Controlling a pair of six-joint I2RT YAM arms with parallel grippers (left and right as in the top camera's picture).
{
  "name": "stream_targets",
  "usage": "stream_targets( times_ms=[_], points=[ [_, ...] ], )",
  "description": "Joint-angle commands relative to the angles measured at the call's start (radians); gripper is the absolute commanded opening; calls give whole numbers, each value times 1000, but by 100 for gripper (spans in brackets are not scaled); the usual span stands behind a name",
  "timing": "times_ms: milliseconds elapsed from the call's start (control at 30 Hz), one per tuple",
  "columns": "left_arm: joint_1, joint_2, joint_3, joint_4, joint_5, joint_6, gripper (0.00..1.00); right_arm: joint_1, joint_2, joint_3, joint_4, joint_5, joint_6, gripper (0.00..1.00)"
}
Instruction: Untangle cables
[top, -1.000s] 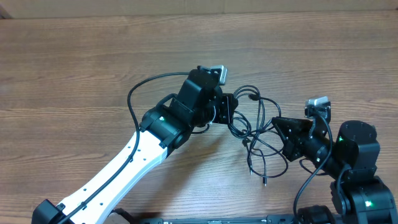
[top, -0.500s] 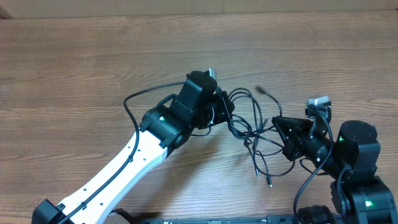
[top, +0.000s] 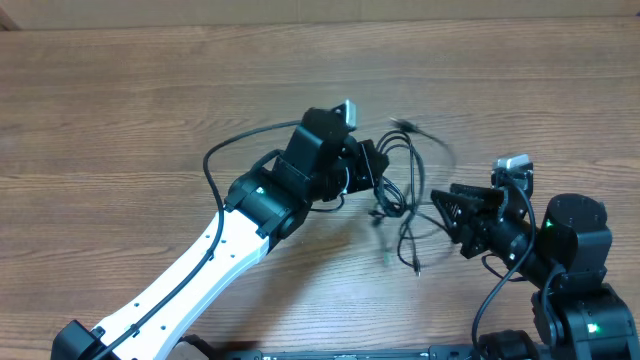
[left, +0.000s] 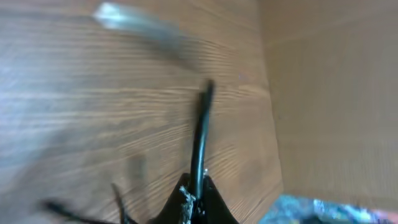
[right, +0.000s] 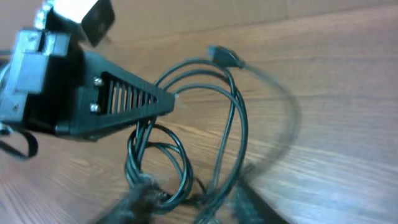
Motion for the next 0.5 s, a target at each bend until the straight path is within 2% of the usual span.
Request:
stream_targets(
  times_ms=[0, 100, 200, 467],
  points=[
    [11, -19, 15, 31, 85, 150, 4, -2, -8, 21, 5, -5, -10, 56],
    [11, -19, 15, 48, 100, 182, 4, -2, -8, 21, 5, -5, -10, 65],
    [11, -19, 15, 78, 140, 234, 4, -2, -8, 21, 5, -5, -10, 69],
    [12, -19, 15, 238, 369, 438, 4, -2, -8, 21, 0, -5, -10, 76]
  ],
)
